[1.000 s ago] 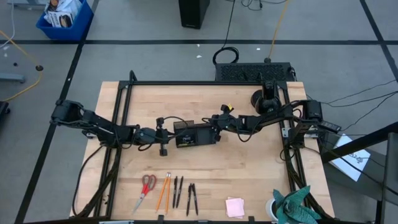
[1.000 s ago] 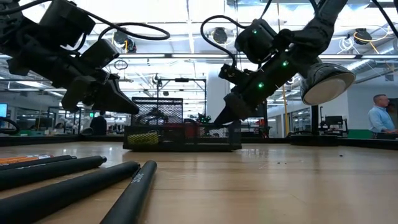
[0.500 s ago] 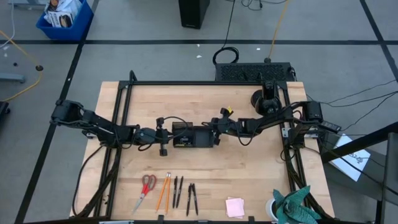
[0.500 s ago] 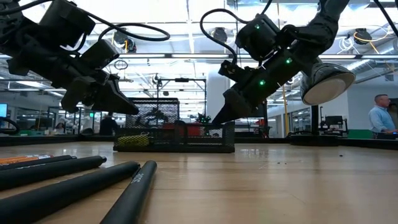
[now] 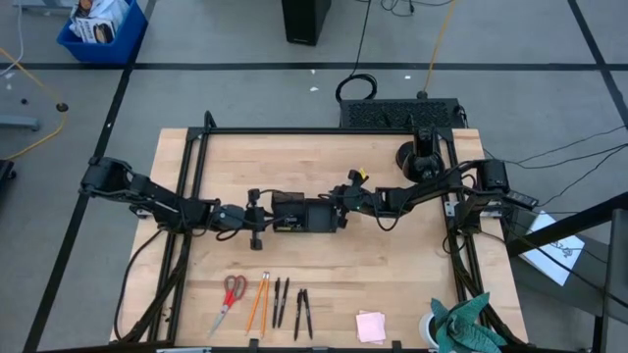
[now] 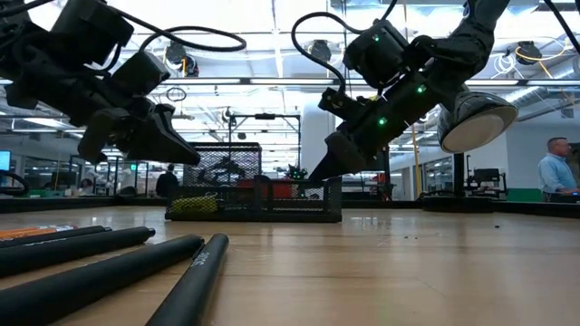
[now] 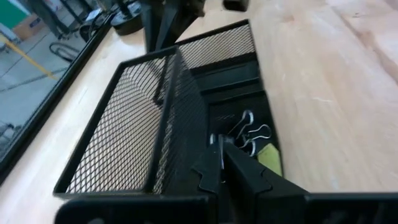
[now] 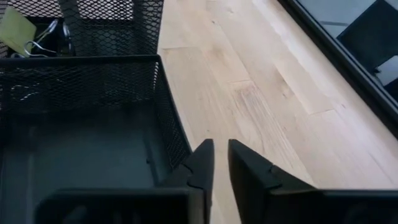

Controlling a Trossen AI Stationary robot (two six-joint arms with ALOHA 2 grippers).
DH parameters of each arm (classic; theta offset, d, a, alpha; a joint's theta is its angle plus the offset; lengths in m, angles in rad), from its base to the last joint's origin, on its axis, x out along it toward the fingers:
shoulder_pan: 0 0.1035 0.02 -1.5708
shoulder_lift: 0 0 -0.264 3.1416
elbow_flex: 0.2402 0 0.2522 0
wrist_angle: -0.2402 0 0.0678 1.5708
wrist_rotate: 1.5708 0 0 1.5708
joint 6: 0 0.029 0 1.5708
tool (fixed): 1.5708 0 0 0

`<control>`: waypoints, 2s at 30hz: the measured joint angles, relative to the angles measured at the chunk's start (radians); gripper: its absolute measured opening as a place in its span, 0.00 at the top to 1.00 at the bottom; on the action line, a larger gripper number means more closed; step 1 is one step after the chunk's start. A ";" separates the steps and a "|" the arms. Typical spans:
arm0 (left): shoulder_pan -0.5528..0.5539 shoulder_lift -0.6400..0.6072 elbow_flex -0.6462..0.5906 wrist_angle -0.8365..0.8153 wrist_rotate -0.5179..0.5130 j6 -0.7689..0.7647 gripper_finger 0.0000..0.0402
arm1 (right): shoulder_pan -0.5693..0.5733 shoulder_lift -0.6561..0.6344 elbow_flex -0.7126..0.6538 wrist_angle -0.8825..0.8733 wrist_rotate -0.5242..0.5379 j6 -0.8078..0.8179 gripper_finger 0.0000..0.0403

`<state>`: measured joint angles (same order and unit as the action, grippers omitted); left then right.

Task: Pick and place office supplies into organizer
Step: Adjust the black desk organizer on the table, then put the orange pencil into the black desk organizer

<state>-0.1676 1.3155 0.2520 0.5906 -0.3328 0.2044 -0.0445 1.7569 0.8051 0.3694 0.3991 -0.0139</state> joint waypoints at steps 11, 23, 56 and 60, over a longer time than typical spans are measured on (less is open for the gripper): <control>-0.039 0.000 0.000 0.014 0.001 0.023 0.94 | 0.015 -0.043 -0.002 -0.021 0.042 -0.014 0.70; -0.066 -0.002 0.000 0.155 0.167 0.015 0.94 | 0.098 -0.234 0.000 0.065 0.036 -0.134 0.71; -0.719 0.380 0.914 -1.224 -0.208 -1.411 1.00 | 0.028 -0.418 -0.070 0.097 -0.247 -0.243 0.99; -0.711 0.513 1.043 -1.401 -0.074 -1.623 0.99 | 0.049 -0.418 -0.070 0.097 -0.247 -0.232 1.00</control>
<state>-0.8790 1.8285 1.2953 -0.8104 -0.4067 -1.4183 0.0046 1.3392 0.7349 0.4660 0.1520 -0.2460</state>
